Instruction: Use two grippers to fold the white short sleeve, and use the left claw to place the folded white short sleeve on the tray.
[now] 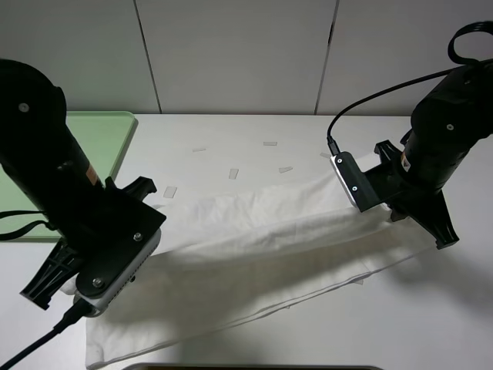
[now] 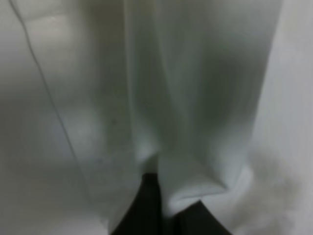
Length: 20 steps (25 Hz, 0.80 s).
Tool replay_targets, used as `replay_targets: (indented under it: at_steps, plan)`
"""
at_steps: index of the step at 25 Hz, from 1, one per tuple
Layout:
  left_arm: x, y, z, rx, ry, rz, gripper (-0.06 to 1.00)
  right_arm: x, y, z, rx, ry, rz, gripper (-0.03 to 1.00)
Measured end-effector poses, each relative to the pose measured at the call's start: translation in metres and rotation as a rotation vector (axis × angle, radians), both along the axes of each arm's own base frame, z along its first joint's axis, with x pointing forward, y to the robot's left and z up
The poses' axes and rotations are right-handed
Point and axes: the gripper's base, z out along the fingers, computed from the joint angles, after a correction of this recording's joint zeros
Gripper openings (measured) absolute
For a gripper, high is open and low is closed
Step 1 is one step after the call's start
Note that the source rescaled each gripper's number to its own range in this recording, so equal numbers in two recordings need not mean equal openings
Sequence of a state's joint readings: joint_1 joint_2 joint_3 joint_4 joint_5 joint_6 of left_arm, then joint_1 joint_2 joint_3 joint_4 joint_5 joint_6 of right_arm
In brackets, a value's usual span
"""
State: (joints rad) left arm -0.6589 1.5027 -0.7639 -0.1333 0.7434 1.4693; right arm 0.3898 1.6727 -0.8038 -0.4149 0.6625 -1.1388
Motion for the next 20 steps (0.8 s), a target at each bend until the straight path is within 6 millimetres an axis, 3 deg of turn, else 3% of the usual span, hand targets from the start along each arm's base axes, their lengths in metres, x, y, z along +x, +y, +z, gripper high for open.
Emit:
replay_targets:
  at_steps: [4,5,6,7,8,9,11,12,13,20]
  plan:
    - [-0.0015,-0.0009,0.0002,-0.009,0.019,0.012,0.03,-0.0006,0.0004,-0.0004,0.010,0.002,-0.018,0.01]
    - [-0.0018,-0.0011,0.0003,-0.012,0.022,0.015,0.05,-0.0008,0.0006,-0.0005,0.014,0.003,-0.024,0.03]
    - [-0.0023,-0.0016,0.0004,-0.017,0.028,0.020,0.08,-0.0014,0.0010,-0.0007,0.021,0.008,-0.035,0.13]
    - [-0.0024,-0.0019,0.0004,-0.020,0.030,0.023,0.10,-0.0014,0.0010,-0.0007,0.021,0.008,-0.035,0.13]
    - [-0.0029,-0.0023,0.0005,-0.024,0.036,0.028,0.20,-0.0018,0.0014,-0.0008,0.027,0.011,-0.042,0.29]
    - [-0.0030,-0.0026,0.0006,-0.026,0.038,0.030,0.28,-0.0023,0.0018,-0.0010,0.035,0.017,-0.052,0.57]
    - [-0.0028,-0.0028,0.0006,-0.030,0.036,0.032,0.52,-0.0025,0.0021,-0.0011,0.039,0.017,-0.061,0.83]
    - [-0.0025,-0.0031,0.0006,-0.032,0.034,0.037,0.58,-0.0026,0.0021,-0.0011,0.041,0.017,-0.068,0.89]
    - [-0.0012,-0.0039,0.0007,-0.040,0.021,0.054,0.67,-0.0026,0.0021,-0.0011,0.044,0.015,-0.079,0.93]
    - [0.0010,-0.0049,0.0007,-0.051,0.001,0.076,0.72,-0.0037,-0.0001,-0.0010,0.033,0.016,-0.145,1.00]
